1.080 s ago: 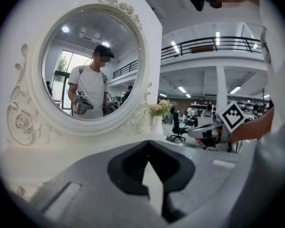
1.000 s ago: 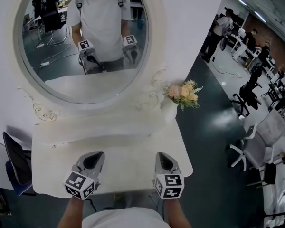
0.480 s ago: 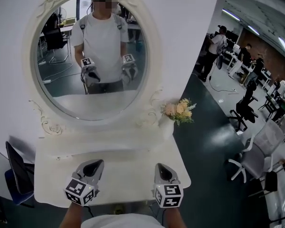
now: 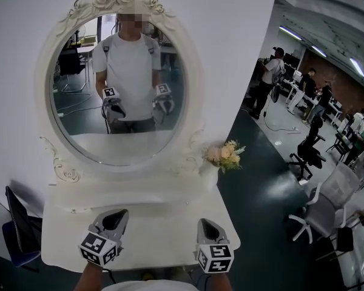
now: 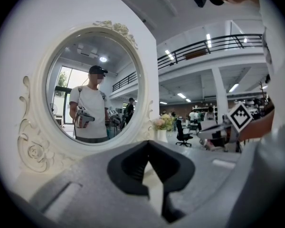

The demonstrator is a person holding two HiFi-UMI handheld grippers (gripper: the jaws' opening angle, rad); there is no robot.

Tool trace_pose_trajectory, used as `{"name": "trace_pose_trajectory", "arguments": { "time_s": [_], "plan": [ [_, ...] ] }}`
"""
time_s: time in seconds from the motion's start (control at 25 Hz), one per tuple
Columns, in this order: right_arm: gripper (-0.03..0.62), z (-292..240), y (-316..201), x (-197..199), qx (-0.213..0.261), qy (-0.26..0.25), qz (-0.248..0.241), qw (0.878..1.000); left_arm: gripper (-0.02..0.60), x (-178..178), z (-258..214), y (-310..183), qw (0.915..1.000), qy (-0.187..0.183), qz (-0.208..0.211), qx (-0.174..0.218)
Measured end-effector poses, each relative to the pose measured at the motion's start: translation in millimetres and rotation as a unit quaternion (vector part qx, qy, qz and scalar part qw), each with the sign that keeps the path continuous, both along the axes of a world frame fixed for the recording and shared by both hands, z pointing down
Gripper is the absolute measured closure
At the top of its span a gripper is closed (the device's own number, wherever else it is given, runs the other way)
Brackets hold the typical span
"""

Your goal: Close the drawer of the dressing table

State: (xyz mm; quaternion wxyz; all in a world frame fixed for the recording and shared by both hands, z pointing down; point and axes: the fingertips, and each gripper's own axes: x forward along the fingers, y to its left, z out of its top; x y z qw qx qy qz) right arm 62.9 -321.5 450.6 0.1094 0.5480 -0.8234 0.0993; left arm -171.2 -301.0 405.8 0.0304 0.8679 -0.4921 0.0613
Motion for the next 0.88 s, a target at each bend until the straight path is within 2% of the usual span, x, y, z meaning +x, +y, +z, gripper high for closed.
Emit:
{"name": "trace_pose_trajectory", "arguments": {
  "time_s": [0.88],
  "plan": [
    [0.591, -1.6, 4.8, -18.9, 0.004, -0.011, -0.011, 1.000, 0.583, -9.4, -5.6, 4.0, 0.9999, 0.008, -0.002, 0.011]
  ]
}}
